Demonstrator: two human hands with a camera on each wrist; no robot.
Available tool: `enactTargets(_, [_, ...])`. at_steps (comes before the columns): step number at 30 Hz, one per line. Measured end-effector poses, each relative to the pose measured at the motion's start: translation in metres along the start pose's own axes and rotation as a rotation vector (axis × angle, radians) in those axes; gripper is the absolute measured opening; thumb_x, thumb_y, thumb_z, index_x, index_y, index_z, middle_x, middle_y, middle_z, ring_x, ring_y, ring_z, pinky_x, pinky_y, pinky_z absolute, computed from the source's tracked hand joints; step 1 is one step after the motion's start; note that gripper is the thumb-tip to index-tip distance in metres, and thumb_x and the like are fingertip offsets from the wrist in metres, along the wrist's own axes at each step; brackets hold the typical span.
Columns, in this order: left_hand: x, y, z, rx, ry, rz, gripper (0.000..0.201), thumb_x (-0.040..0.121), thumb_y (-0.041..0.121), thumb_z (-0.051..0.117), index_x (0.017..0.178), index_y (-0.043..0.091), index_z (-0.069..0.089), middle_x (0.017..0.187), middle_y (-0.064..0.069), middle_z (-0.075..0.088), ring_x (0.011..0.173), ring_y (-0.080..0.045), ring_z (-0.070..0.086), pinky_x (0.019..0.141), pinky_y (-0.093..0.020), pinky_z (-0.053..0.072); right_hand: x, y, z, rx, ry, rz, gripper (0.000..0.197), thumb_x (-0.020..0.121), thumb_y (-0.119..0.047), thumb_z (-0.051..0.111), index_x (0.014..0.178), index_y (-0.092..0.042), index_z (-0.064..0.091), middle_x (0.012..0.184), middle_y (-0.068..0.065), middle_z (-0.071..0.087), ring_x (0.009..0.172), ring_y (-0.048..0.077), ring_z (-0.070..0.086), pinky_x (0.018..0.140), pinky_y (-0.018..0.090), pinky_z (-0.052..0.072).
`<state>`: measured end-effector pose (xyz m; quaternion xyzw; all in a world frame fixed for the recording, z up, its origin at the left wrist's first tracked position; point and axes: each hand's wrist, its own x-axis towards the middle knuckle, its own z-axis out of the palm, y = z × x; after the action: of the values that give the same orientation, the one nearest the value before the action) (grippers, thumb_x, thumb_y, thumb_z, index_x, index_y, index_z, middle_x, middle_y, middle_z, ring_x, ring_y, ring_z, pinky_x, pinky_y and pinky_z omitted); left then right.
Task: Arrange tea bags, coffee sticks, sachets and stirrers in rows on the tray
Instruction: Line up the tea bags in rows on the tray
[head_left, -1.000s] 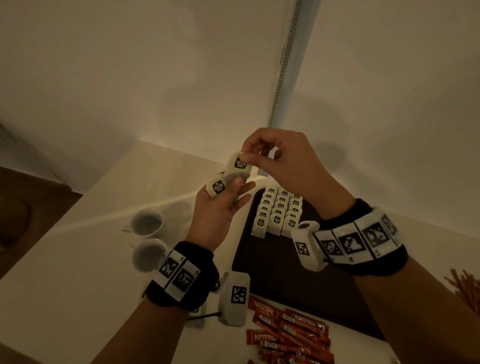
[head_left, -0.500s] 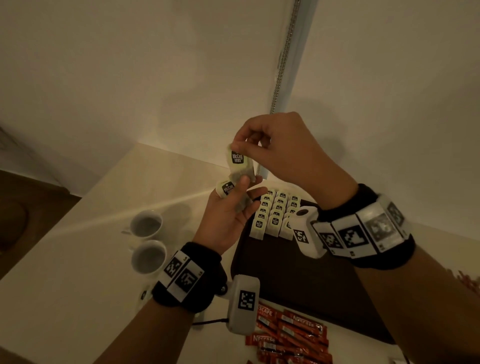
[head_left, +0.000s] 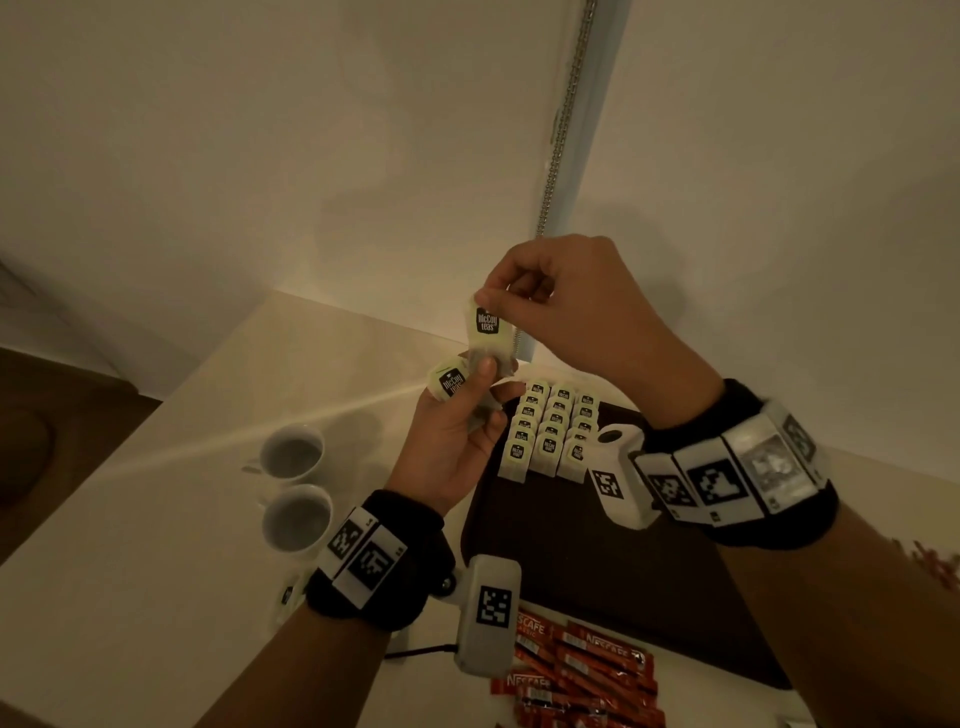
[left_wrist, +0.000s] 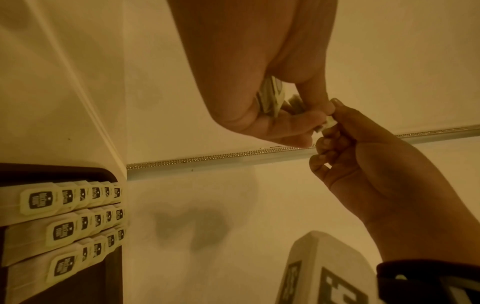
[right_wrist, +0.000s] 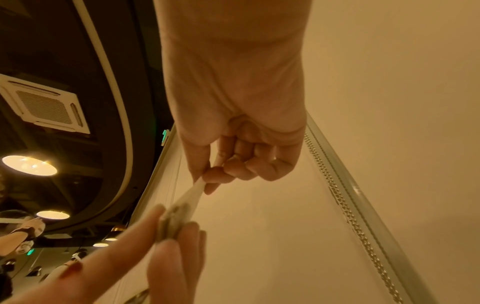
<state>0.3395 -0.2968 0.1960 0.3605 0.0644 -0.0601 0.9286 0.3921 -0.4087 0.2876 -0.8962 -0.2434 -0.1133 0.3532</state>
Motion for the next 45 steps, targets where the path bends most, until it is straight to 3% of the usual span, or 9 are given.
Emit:
enactTargets(5, [0.002, -0.003, -0.009, 0.080, -0.010, -0.011, 0.026, 0.076, 0.026, 0.060, 0.099, 0.014, 0.060, 0.083, 0.002, 0.073, 0.071, -0.009, 0.067, 0.050, -0.013, 0.049, -0.010, 0.011, 0.001, 0.151, 0.003, 0.039, 0.009, 0.082, -0.025, 0.071, 0.080, -0.017, 0.069, 0.069, -0.010, 0.063, 0.062, 0.000, 0.055, 0.061, 0.008, 0.043])
enactTargets(9, [0.004, -0.001, -0.033, 0.116, 0.127, -0.066, 0.042, 0.083, 0.044, 0.055, 0.111, 0.013, 0.060, 0.098, -0.004, 0.073, 0.084, -0.018, 0.070, 0.061, -0.021, 0.055, -0.025, 0.043, 0.005, 0.226, -0.017, 0.167, 0.005, 0.084, -0.021, 0.068, 0.080, -0.020, 0.066, 0.072, -0.008, 0.065, 0.058, 0.002, 0.058, 0.056, 0.010, 0.046])
enactTargets(12, [0.004, 0.004, -0.055, 0.100, 0.184, -0.088, 0.042, 0.094, 0.046, 0.042, 0.113, 0.013, 0.060, 0.101, -0.007, 0.073, 0.087, -0.021, 0.071, 0.064, -0.025, 0.056, -0.046, 0.085, 0.028, 0.208, -0.126, 0.329, 0.012, 0.086, -0.010, 0.065, 0.080, -0.020, 0.063, 0.071, -0.008, 0.063, 0.055, -0.003, 0.059, 0.057, 0.011, 0.047])
enactTargets(15, [0.003, 0.008, -0.066, 0.121, 0.189, -0.104, 0.044, 0.093, 0.050, 0.039, 0.110, 0.015, 0.061, 0.100, -0.007, 0.073, 0.084, -0.021, 0.071, 0.063, -0.026, 0.057, -0.069, 0.128, 0.059, 0.124, -0.303, 0.512, 0.009, 0.088, -0.006, 0.060, 0.092, -0.013, 0.063, 0.086, 0.002, 0.065, 0.068, 0.008, 0.061, 0.071, 0.028, 0.056])
enactTargets(19, [0.003, 0.007, -0.076, 0.145, 0.192, -0.110, 0.051, 0.082, 0.054, 0.042, 0.110, 0.015, 0.060, 0.099, -0.008, 0.073, 0.082, -0.023, 0.071, 0.063, -0.028, 0.058, -0.091, 0.166, 0.093, 0.038, -0.481, 0.630, 0.013, 0.091, -0.009, 0.057, 0.104, -0.008, 0.061, 0.105, 0.007, 0.063, 0.085, 0.012, 0.058, 0.077, 0.021, 0.050])
enactTargets(30, [0.008, 0.003, -0.088, 0.107, 0.219, -0.126, 0.054, 0.094, 0.056, 0.029, 0.109, 0.013, 0.059, 0.097, -0.013, 0.073, 0.079, -0.026, 0.072, 0.063, -0.030, 0.059, -0.095, 0.211, 0.127, -0.044, -0.320, 0.746, 0.011, 0.087, -0.007, 0.062, 0.097, -0.003, 0.063, 0.108, 0.011, 0.064, 0.102, 0.019, 0.059, 0.081, 0.020, 0.044])
enactTargets(38, [0.011, -0.001, -0.081, 0.122, 0.164, -0.216, 0.077, 0.089, 0.068, 0.012, 0.120, 0.012, 0.055, 0.101, -0.023, 0.071, 0.086, -0.035, 0.071, 0.060, -0.031, 0.059, -0.086, 0.207, 0.129, -0.063, -0.243, 0.712, 0.014, 0.087, -0.016, 0.063, 0.094, -0.004, 0.060, 0.099, 0.010, 0.063, 0.090, 0.019, 0.057, 0.074, 0.023, 0.042])
enactTargets(42, [0.018, -0.003, -0.070, 0.272, 0.083, -0.251, 0.085, 0.080, 0.074, 0.009, 0.125, 0.016, 0.051, 0.098, -0.023, 0.071, 0.083, -0.035, 0.071, 0.056, -0.030, 0.057, -0.056, 0.144, 0.104, 0.201, -0.073, 0.392, 0.010, 0.088, -0.027, 0.063, 0.089, -0.017, 0.064, 0.086, -0.005, 0.055, 0.076, 0.002, 0.051, 0.069, 0.016, 0.038])
enactTargets(45, [0.023, -0.001, -0.056, 0.394, -0.017, -0.205, 0.091, 0.071, 0.075, 0.014, 0.134, 0.017, 0.046, 0.098, -0.017, 0.073, 0.083, -0.032, 0.072, 0.059, -0.032, 0.058, -0.038, 0.091, 0.081, 0.311, -0.179, 0.092, 0.008, 0.083, -0.027, 0.069, 0.091, -0.026, 0.068, 0.089, -0.006, 0.053, 0.081, 0.001, 0.051, 0.074, 0.014, 0.042])
